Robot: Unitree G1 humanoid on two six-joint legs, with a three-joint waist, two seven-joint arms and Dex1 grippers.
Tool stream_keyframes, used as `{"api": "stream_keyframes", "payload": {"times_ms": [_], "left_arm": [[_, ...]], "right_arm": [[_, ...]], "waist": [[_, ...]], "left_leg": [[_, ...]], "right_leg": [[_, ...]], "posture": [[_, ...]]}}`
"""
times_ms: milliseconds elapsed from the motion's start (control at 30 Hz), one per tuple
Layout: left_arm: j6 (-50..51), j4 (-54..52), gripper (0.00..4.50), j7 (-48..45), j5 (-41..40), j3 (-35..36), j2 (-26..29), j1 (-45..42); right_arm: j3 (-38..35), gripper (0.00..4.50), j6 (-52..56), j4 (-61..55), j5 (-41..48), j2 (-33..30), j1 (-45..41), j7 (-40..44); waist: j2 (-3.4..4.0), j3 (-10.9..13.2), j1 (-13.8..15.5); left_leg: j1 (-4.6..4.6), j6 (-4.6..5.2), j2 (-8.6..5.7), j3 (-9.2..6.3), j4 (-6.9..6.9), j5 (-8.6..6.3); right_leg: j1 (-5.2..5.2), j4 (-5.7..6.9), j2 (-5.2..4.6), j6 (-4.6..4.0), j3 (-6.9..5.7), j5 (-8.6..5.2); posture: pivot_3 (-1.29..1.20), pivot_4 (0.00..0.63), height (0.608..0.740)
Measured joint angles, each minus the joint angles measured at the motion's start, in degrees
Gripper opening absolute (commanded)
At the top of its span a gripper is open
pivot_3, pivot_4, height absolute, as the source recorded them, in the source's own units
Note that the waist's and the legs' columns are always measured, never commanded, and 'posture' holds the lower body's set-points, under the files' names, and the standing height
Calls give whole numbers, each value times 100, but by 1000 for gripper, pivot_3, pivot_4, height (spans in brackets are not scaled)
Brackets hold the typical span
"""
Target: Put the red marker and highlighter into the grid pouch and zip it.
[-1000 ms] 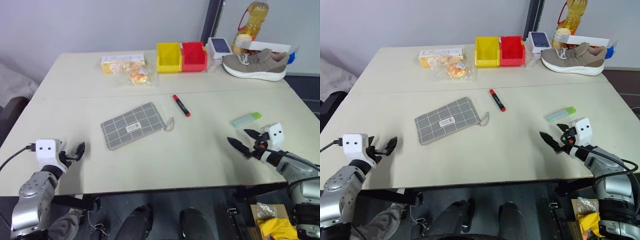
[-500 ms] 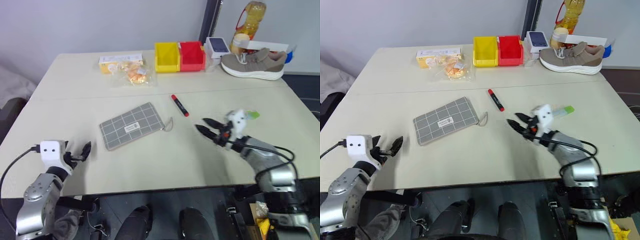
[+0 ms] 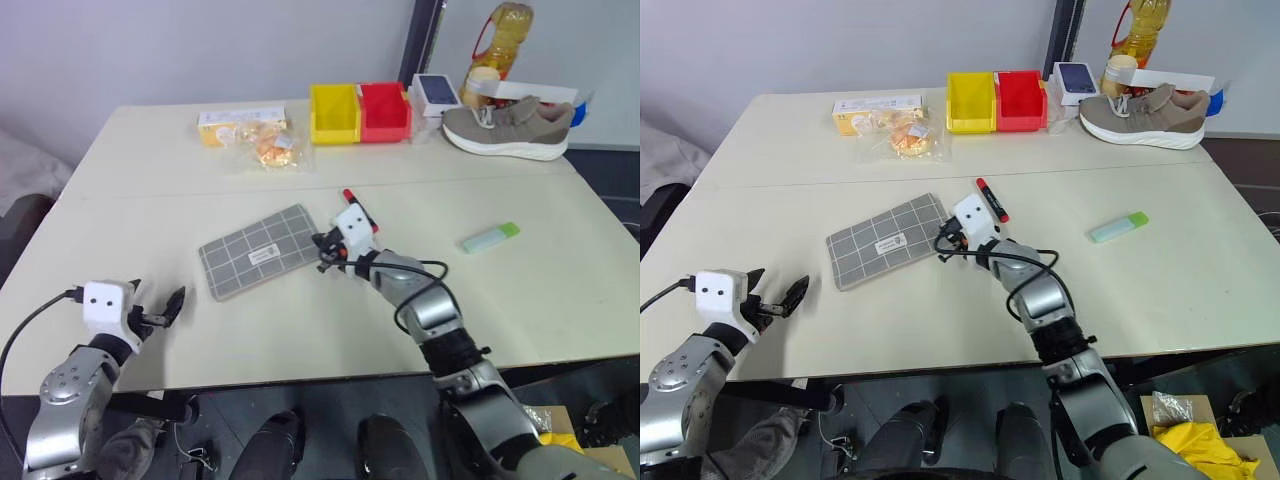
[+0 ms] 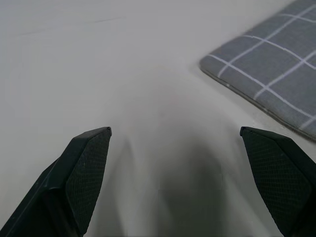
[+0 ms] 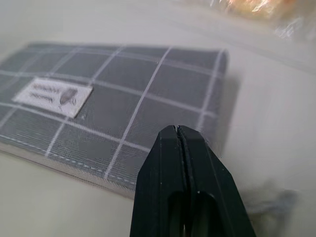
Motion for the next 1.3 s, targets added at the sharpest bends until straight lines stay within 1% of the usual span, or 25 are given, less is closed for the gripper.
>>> {"api": "stream_keyframes", "payload": {"times_ms": [133,333,400,500,700,867,967,1000,1033,1167,1200,1233,1300], "left_arm": [[-165,111,4500,-227,209,-87,285,-15],[-817,549,4500,-611,627,-372,723,-182],[-1454,930,4500,-798,988,-639,984,-411],[-2378,1457,4500,-918,1456,-999,1150,-749],[-4505,2962,4500,-939,2262,-1728,1297,-1764],[-5667,3900,4500,-823,2560,-2063,1228,-2370],[-6178,4342,3604,-784,2675,-2236,1226,-2599],[-6385,4548,2974,-782,2698,-2288,1219,-2638],[-6432,4597,2671,-781,2700,-2309,1218,-2641],[-6887,4760,596,-779,2669,-2397,1187,-2720],[-6973,4759,160,-781,2645,-2396,1189,-2746],[-7018,4757,41,-785,2606,-2397,1191,-2759],[-7041,4758,41,-803,2553,-2419,1188,-2732]], "right_arm": [[-118,33,183,445,-6,227,-264,-257],[-228,33,195,465,28,286,-252,-250],[-248,33,194,464,48,306,-243,-235],[-255,33,187,458,46,329,-225,-235],[-260,33,153,429,31,366,-179,-250],[-256,33,144,390,0,373,-147,-275],[-252,0,144,380,-3,374,-139,-282],[-242,0,147,355,-11,375,-128,-284],[-239,0,147,342,-13,375,-120,-283],[-222,0,142,311,-54,373,-89,-284],[-217,0,141,306,-56,374,-80,-283],[-213,0,142,300,-57,376,-76,-282],[-203,0,140,279,-61,380,-60,-279]], "waist": [[1,-1,7],[3,0,15],[3,0,13],[5,-2,6],[9,-4,7],[7,-5,4],[8,-6,-9],[8,-6,-19],[8,-6,-22],[8,-7,-11],[9,-8,-13],[10,-9,-15],[11,-9,-20]], "left_leg": [[14,-5,7,0,-7,1],[20,-6,14,-2,-13,1],[22,-7,15,-1,-17,2],[26,-8,15,3,-23,2],[29,-9,16,4,-25,3],[29,-9,15,4,-24,4],[29,-9,15,4,-24,4],[29,-9,15,4,-24,4],[29,-9,15,4,-24,4],[30,-9,15,3,-23,4],[31,-8,14,4,-23,4],[33,-8,14,4,-23,4],[34,-8,14,4,-23,4]], "right_leg": [[3,0,10,-8,3,4],[4,0,18,-15,5,8],[2,0,19,-18,5,10],[1,0,19,-17,8,11],[2,1,20,-6,9,19],[3,2,20,4,8,27],[1,3,20,5,8,28],[1,5,20,5,8,28],[0,6,20,6,8,28],[2,8,20,6,8,28],[3,9,19,6,9,29],[4,9,19,6,9,29],[3,10,20,7,9,29]], "posture": [[0,150,740],[0,150,740],[0,150,740],[0,150,740],[0,150,740],[0,150,740],[0,150,740],[0,150,740],[0,150,740],[0,150,740],[0,150,740],[0,150,740],[0,150,740]]}}
